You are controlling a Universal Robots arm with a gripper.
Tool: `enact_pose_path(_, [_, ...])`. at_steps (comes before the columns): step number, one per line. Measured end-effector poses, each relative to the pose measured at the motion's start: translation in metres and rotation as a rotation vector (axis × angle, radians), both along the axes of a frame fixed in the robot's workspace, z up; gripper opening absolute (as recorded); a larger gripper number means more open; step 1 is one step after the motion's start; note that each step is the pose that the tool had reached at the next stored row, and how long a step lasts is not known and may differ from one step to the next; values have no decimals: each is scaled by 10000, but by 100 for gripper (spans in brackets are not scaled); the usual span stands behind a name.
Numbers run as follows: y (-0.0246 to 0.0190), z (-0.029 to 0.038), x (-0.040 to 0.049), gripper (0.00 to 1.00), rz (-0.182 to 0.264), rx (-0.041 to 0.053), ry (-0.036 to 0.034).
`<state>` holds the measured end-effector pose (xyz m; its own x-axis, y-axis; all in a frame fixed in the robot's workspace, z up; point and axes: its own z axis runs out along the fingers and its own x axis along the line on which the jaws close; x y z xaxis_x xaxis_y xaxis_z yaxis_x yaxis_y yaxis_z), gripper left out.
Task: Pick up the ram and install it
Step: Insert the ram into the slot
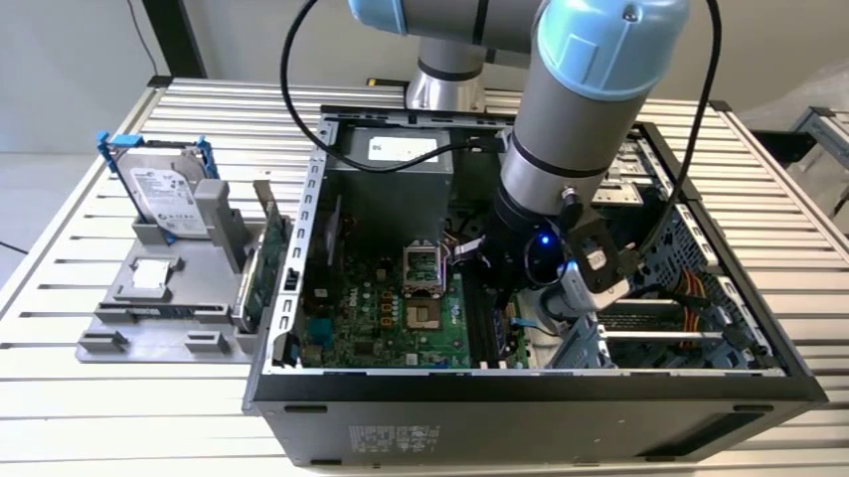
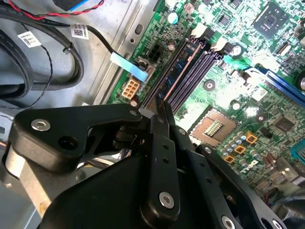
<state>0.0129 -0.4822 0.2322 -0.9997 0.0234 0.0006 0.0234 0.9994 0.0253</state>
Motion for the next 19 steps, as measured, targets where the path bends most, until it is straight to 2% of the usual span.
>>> enact_pose_path(8, [0,0,3,0,-145,-3,6])
enact_pose_path(19, [0,-49,3,0,-335,1,5])
